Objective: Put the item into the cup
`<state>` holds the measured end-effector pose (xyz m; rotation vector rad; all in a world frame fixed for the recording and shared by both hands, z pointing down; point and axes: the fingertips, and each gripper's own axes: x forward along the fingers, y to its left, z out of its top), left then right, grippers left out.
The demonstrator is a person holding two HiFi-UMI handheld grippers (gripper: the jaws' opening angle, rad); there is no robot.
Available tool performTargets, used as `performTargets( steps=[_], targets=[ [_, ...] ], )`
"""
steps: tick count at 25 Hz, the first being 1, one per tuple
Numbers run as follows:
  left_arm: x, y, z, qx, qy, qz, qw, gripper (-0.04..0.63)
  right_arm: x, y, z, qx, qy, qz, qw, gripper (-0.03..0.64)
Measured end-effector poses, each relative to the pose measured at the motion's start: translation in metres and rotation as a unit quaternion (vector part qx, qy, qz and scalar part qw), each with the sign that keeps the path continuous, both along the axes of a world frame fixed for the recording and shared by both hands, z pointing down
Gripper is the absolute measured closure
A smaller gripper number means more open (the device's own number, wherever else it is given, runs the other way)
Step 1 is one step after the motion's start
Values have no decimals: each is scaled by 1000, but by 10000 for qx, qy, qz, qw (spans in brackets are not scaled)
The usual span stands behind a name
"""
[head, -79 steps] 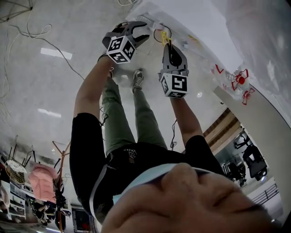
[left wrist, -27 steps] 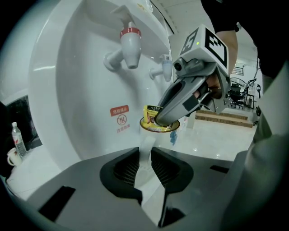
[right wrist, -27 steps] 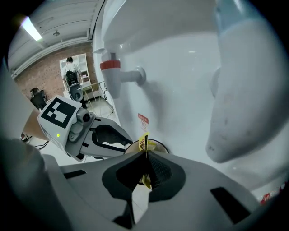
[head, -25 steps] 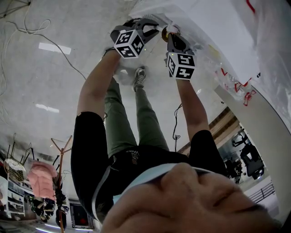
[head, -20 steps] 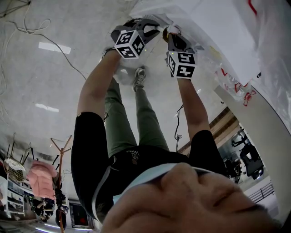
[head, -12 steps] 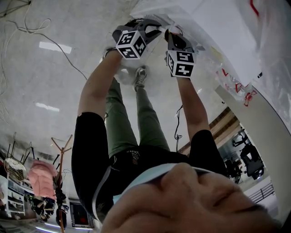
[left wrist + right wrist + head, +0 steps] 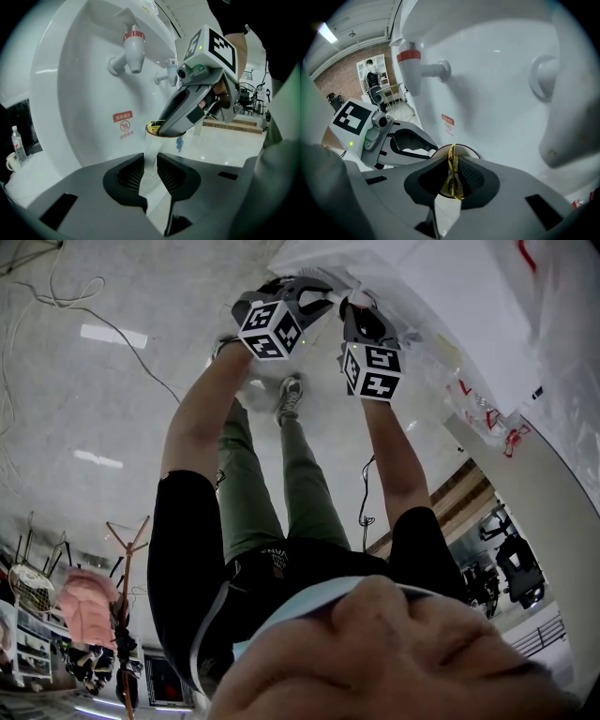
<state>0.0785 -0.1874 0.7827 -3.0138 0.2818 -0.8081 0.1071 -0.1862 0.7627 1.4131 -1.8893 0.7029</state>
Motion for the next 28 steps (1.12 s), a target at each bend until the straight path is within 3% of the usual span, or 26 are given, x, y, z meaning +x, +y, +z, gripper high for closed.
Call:
performTargets(
  steps=[16,28],
  targets=[
    [-3,7,-16,-45,57,-48,10000,485,8,5,-40,816,-197,345,9959,558],
    [-15,18,-57,3,278,-324,9991,485,8,28,-72,1046,-221,465,9932,560]
  ],
)
